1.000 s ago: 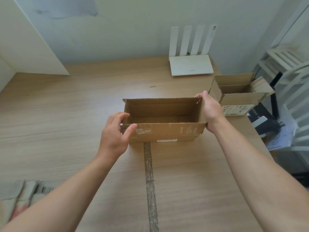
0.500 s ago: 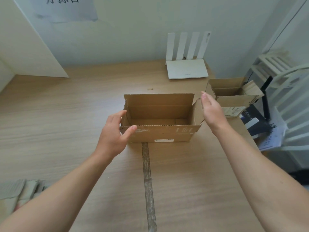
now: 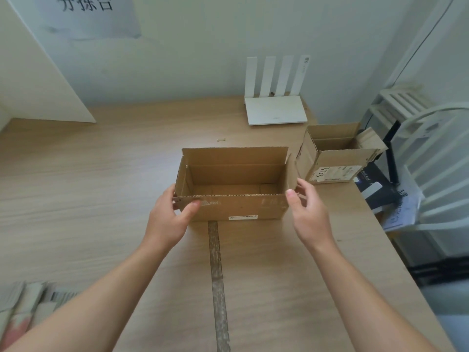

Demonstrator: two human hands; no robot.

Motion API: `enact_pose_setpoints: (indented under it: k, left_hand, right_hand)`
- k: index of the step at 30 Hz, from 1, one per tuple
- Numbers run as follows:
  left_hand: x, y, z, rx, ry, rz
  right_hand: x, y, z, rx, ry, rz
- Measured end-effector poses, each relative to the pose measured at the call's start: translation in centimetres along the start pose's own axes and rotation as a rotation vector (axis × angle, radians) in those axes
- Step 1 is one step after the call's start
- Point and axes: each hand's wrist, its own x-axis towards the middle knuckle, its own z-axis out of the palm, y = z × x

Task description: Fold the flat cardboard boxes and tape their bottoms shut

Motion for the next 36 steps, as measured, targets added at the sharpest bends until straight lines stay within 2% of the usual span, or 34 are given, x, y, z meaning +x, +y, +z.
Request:
enact_pose_setpoints:
  k: [4,13,22,27,29,36]
  left_hand:
    - [1.6,0.5,1.1,-0.019,0.025,-0.037]
    - [3.9,3.3,4.7,-0.006,-0.011,-0.059]
    - [4.4,5.6,5.6,0.074,-0.069,-0.079]
    - [1.6,5.4,2.1,0.187,-0.038,-0.055]
    - [0.0,5.2,-0.1,0.263,-0.028,0.007]
    - [-6.6,5.6,-9.3,0.657,-0.078,0.235]
  right_hand:
    - [2.1,-0.5,0.8,0.099,0.046,0.031]
    - [6.8,-0.5,-0.7,-0.167,0.077,0.037]
    - [5.5,-1.6,-2.8,-0.342,0.150,-0.019]
    - [1.7,-2.4,-2.4,-0.542,0.096,-0.167]
    - [0.1,-3.8,-2.4,-0.539,0.118,-0.201]
    - [-5.9,-10.0,-1.3,-0.586,-0.067,-0.260]
